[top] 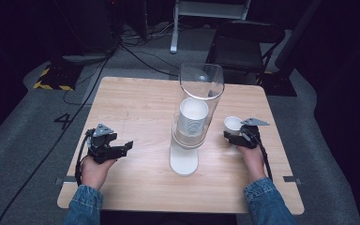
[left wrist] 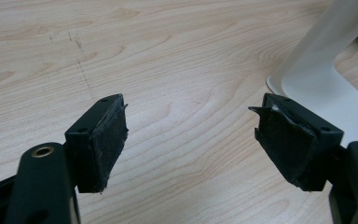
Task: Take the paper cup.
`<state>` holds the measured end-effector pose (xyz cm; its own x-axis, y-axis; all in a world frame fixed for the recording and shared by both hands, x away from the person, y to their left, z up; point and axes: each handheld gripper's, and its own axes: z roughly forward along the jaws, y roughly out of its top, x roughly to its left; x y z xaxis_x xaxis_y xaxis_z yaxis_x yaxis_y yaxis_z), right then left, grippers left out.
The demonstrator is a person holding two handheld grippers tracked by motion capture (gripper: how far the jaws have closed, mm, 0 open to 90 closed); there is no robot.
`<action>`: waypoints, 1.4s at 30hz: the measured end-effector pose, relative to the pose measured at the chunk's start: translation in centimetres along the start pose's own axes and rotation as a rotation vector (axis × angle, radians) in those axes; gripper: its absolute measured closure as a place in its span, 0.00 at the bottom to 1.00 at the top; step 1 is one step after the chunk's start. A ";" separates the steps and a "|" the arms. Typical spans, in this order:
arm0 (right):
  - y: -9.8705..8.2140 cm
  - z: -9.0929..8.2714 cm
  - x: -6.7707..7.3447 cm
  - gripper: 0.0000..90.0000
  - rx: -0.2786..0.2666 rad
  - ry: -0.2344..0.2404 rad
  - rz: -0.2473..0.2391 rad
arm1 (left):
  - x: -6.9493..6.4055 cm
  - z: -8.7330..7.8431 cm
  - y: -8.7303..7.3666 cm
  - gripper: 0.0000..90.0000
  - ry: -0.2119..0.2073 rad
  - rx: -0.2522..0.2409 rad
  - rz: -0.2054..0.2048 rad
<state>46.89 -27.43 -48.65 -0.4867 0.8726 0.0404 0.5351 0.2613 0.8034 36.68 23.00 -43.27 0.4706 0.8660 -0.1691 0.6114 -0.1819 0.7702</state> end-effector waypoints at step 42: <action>0.4 -9.1 2.1 0.16 -0.100 0.118 -0.020 | -2.5 -1.8 -0.6 0.26 -0.055 0.018 0.105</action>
<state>39.79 -29.20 -42.82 -0.5775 0.8116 0.0887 0.4563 0.2307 0.8594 34.01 21.76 -42.22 0.5667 0.8148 -0.1221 0.5682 -0.2793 0.7740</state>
